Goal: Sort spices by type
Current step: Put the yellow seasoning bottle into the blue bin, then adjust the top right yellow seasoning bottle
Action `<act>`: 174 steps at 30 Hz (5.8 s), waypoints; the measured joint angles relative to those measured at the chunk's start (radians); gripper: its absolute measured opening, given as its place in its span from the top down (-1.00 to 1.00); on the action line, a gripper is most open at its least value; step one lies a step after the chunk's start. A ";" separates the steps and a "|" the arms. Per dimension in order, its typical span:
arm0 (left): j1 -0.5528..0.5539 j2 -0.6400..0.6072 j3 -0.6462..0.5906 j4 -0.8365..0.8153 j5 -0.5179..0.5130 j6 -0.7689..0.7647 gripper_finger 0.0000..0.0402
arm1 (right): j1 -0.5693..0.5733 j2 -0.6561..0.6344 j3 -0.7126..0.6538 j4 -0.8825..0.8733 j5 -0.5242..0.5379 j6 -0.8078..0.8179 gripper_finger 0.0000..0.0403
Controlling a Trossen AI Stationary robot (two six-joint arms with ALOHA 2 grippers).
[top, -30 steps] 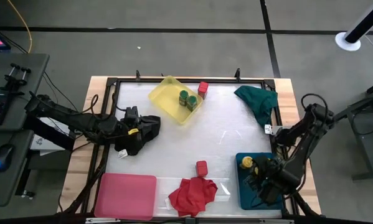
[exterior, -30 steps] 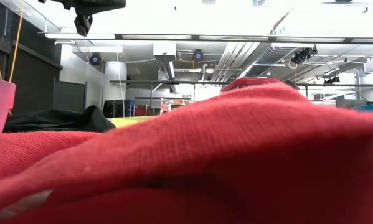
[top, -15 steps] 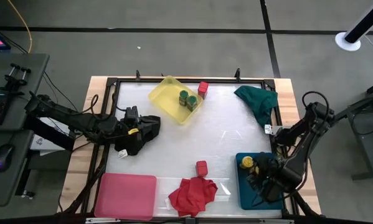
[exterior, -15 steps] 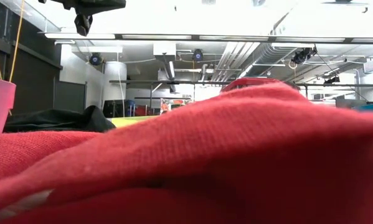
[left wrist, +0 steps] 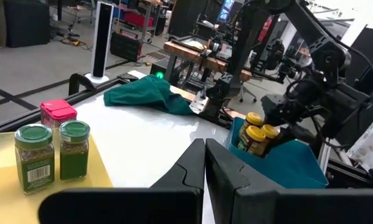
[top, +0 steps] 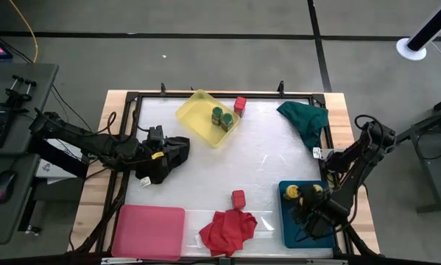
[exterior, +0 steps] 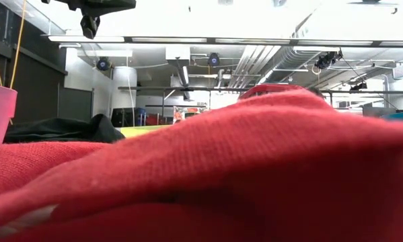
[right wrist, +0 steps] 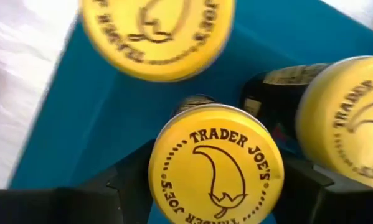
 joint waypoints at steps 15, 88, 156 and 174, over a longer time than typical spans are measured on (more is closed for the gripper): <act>0.000 0.000 0.000 0.001 0.000 0.001 1.00 | 0.000 0.000 0.000 0.071 -0.029 -0.110 -0.23; 0.000 0.000 0.000 -0.002 -0.027 0.009 1.00 | -0.068 -0.334 -0.151 -0.248 -0.262 0.183 1.00; 0.000 0.000 0.000 -0.002 -0.026 0.035 1.00 | -0.138 -0.349 -0.282 -0.011 -0.184 0.186 1.00; 0.000 0.000 0.000 0.002 -0.026 0.034 1.00 | -0.137 -0.385 -0.242 -0.066 -0.121 0.167 1.00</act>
